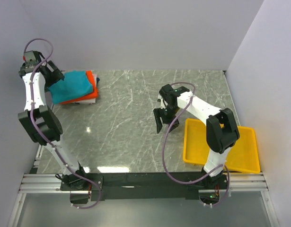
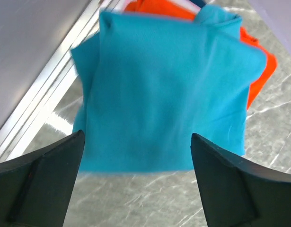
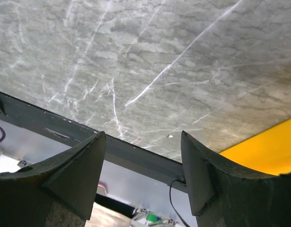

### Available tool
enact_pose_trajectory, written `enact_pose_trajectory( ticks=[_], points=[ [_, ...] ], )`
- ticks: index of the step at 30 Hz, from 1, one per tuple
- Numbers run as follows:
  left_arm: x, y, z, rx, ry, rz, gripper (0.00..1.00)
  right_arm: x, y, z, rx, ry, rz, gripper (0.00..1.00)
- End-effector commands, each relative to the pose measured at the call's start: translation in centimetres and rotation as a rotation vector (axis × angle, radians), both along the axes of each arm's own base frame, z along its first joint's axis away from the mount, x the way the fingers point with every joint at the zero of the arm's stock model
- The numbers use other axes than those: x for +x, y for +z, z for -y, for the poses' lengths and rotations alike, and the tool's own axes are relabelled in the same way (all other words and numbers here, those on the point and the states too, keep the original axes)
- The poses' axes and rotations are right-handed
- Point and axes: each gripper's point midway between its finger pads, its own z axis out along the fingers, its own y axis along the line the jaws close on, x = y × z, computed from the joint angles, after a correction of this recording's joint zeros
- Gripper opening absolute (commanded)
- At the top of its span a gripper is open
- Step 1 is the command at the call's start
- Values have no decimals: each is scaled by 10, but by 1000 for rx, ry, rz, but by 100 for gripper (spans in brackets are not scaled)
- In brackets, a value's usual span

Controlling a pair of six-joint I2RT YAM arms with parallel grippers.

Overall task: Fold and stack the t-shirts
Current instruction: Neatly place the folded tshirt to the corner, then reset both grippers

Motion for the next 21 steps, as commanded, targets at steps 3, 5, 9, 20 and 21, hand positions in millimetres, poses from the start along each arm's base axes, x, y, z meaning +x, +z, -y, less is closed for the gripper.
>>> enact_pose_trajectory(
  ticks=[3,5,9,20,21],
  points=[
    [-23,68,22,158,77,146,100,6,40,4,27,-26,124,72],
    [-34,69,25,206,127,162,99,7,47,7,30,-40,160,72],
    [-63,110,59,194,139,334,100,8,53,11,30,-63,212,72],
    [-127,48,188,49,-4,313,100,20,67,22,63,-149,401,72],
    [-136,49,208,36,-50,331,99,23,70,22,72,-155,423,72]
  ],
)
